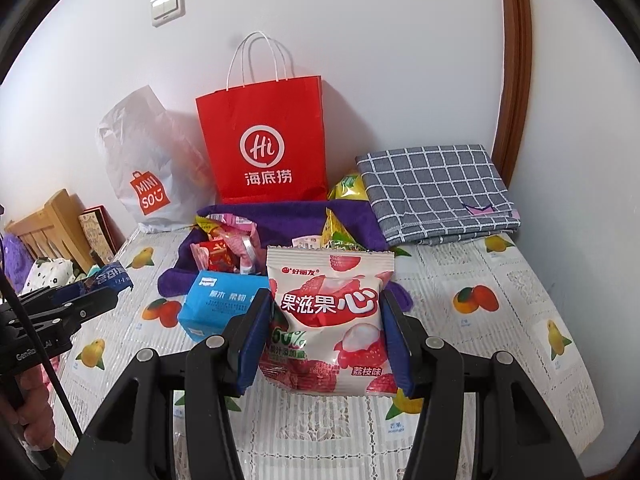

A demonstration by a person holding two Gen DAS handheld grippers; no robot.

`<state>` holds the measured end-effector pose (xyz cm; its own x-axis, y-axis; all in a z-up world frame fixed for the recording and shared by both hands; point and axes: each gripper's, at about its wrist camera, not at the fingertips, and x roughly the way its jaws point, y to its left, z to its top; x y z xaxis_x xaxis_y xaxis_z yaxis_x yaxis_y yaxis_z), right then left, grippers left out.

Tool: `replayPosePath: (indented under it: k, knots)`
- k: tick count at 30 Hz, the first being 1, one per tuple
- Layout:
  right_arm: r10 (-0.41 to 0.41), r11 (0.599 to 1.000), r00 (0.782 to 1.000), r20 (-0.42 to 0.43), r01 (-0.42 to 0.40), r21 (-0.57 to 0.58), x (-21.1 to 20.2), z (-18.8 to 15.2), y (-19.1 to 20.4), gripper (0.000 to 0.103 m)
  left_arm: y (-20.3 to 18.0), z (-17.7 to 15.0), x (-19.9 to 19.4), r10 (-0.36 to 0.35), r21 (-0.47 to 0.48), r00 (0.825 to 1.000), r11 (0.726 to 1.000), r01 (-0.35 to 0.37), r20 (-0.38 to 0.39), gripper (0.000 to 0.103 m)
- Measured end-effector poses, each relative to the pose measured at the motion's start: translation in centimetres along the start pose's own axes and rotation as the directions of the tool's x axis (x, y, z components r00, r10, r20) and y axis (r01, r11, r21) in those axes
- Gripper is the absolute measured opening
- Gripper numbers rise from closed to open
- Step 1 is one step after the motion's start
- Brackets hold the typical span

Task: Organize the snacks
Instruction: 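Carry the blue packet with left tool while right tool carries lychee bag toward towel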

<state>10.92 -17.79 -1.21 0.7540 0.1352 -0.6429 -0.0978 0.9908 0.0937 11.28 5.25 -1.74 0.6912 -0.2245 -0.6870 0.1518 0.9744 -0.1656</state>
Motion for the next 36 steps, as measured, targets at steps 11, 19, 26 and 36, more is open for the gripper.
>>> replayPosePath:
  k: [11, 19, 26, 36]
  knots:
    - [-0.003, 1.000, 1.000, 0.011, 0.003, 0.013, 0.6, 1.1, -0.3, 0.053, 0.0, 1.5, 0.8, -0.002, 0.003, 1.000, 1.000, 0.002, 0.010, 0.045]
    - [-0.002, 1.000, 1.000, 0.018, 0.002, 0.011, 1.2, 2.0, -0.4, 0.053, 0.2, 2.5, 1.3, 0.001, 0.002, 1.000, 1.000, -0.001, 0.019, 0.045]
    - [0.002, 1.000, 1.000, 0.031, -0.002, 0.009, 1.7, 3.0, -0.2, 0.053, 0.4, 3.2, 1.6, 0.006, -0.002, 1.000, 1.000, -0.006, 0.023, 0.045]
    - [0.018, 1.000, 1.000, 0.023, -0.019, 0.015, 3.0, 3.3, -0.2, 0.053, 0.8, 3.9, 2.5, 0.020, -0.011, 1.000, 1.000, -0.020, 0.012, 0.045]
